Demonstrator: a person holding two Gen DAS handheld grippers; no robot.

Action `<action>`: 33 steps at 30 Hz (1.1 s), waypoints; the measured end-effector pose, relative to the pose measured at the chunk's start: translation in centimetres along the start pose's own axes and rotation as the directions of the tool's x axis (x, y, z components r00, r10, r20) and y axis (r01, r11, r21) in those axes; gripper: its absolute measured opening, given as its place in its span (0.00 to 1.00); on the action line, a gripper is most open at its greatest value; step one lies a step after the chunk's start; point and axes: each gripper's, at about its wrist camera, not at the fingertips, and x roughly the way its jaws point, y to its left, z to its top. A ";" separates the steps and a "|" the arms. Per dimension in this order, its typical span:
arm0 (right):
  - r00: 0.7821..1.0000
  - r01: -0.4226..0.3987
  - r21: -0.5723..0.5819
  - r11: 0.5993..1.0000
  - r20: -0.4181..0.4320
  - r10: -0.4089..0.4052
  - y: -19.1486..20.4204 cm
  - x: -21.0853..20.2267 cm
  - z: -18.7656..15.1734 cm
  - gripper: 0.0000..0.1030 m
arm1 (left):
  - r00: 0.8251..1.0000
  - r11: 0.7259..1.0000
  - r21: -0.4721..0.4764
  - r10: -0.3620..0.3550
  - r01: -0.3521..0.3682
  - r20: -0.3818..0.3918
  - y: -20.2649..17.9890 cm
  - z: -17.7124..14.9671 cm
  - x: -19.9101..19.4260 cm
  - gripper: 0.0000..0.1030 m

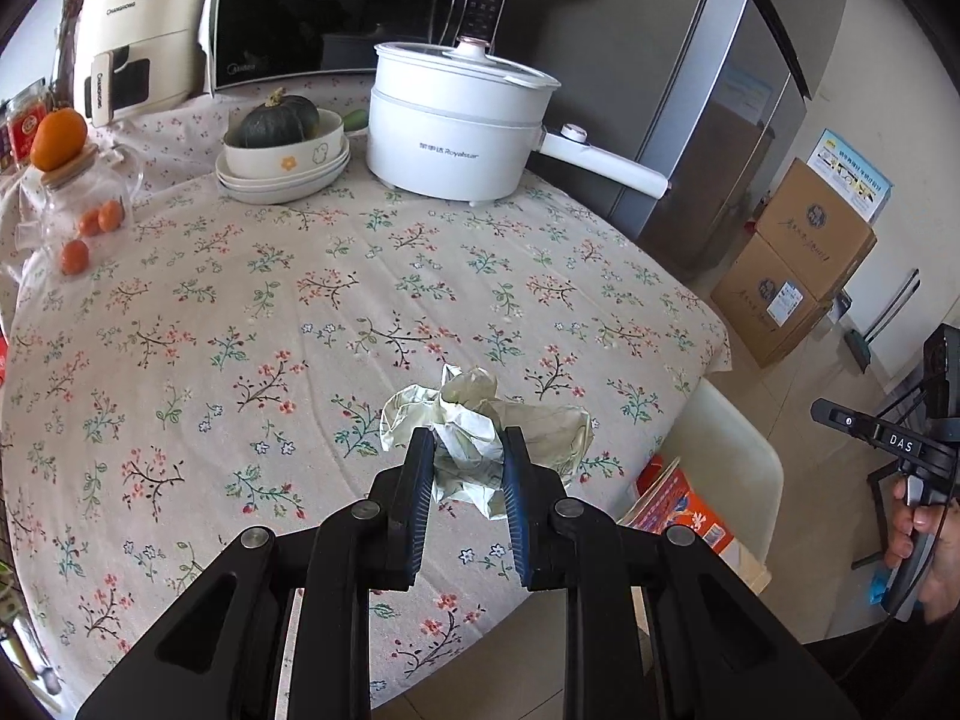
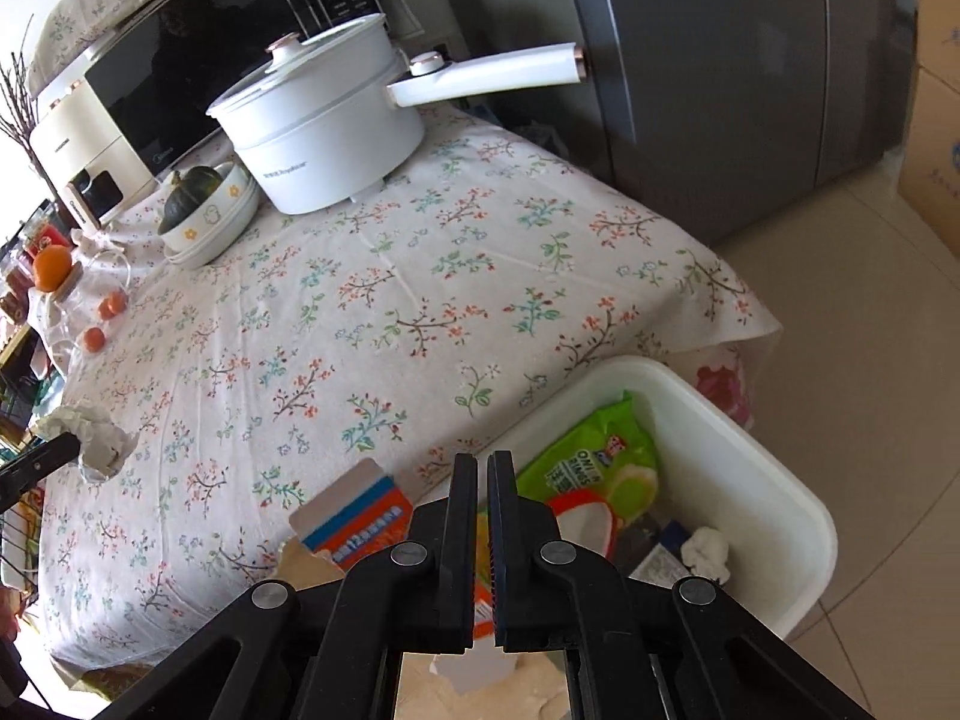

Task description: Collect trash

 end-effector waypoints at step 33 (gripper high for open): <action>0.861 -0.150 -0.657 0.739 -0.454 -0.229 12.4 24.1 -30.2 0.66 | 0.986 0.999 0.033 -0.024 0.030 -0.165 5.2 -7.7 -1.7 0.23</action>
